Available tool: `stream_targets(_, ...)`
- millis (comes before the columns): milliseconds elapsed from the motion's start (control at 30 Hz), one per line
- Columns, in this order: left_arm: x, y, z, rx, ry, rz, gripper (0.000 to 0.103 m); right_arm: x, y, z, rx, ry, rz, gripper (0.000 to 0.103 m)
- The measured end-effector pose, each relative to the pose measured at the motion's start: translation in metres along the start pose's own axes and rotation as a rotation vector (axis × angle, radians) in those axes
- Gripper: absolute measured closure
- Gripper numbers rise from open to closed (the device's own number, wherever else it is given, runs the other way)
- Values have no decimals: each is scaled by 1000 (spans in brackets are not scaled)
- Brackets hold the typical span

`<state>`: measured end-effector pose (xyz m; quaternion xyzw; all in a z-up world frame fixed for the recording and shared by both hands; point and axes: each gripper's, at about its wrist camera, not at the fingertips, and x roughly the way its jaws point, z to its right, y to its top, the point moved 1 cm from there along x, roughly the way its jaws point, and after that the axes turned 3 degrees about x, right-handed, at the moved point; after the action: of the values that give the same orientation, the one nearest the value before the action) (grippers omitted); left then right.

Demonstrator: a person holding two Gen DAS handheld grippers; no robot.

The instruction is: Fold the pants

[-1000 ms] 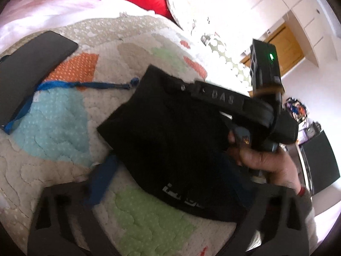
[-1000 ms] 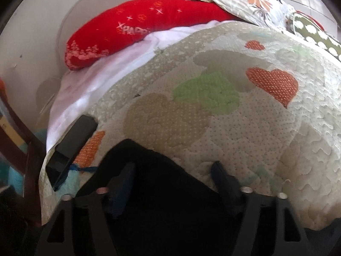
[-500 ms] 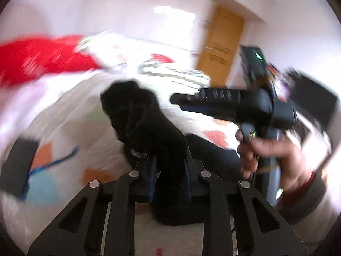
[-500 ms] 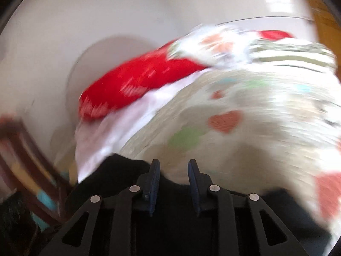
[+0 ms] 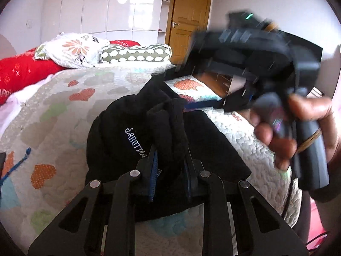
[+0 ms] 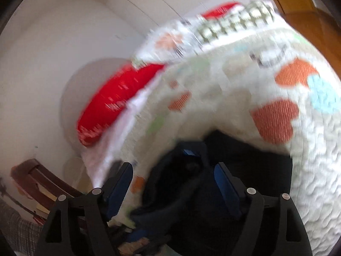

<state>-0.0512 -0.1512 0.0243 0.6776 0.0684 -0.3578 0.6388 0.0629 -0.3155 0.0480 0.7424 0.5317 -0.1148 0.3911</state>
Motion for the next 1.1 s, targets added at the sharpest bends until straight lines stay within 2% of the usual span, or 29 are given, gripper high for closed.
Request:
stream_targets(67, 1, -5, 5, 6, 1, -6, 83, 19, -11, 11, 57, 13, -82, 26)
stream_targets(200, 3, -10, 10, 17, 5, -22, 83, 37, -19, 11, 103, 111, -109, 26)
stream_targets(300, 1, -11, 15, 25, 14, -24, 83, 45, -21, 1, 36, 73, -128, 28)
stream_targets(367, -1, -10, 14, 18, 14, -31, 83, 44, -21, -12, -81, -8, -103, 69)
stream_targets(400, -3, -7, 14, 12, 8, -27, 83, 40, -20, -16, -118, -31, -90, 75)
stream_targets(467, -15, 4, 18, 12, -27, 4, 83, 23, -17, -22, -165, 2, -47, 79)
stream_targets(567, -20, 17, 31, 24, -109, 16, 83, -11, -17, -28, -229, 9, 42, 79)
stream_targets(633, -9, 12, 39, 13, -179, -37, 83, -29, -18, -16, -219, -6, 64, 79)
stream_targets(700, 4, -2, 47, 22, -226, -116, 83, -32, -23, 10, -172, -79, 50, 79)
stream_targets(733, 8, -9, 48, 33, -218, -150, 83, -29, -26, 26, -149, -142, 40, 78)
stream_targets(767, 10, -13, 46, 38, -215, -168, 83, -23, -28, 44, -121, -231, 35, 71)
stream_targets(800, 10, -17, 41, 32, -217, -190, 83, -18, -29, 57, -103, -284, 29, 66)
stream_targets(833, 8, -17, 37, 25, -216, -195, 83, -14, -31, 67, -84, -314, 20, 56)
stream_targets(933, -8, -5, 18, 12, -186, -153, 83, -33, -31, 75, -42, -247, 55, 53)
stream_targets(967, -11, 1, 13, 10, -171, -139, 83, -43, -29, 72, -49, -259, 86, 53)
stream_targets(1067, -12, 18, -6, -1, -108, -99, 83, -76, -21, 62, -81, -369, 181, 53)
stream_targets(1100, -9, 23, -9, -9, -108, -95, 83, -83, -20, 57, -94, -363, 202, 53)
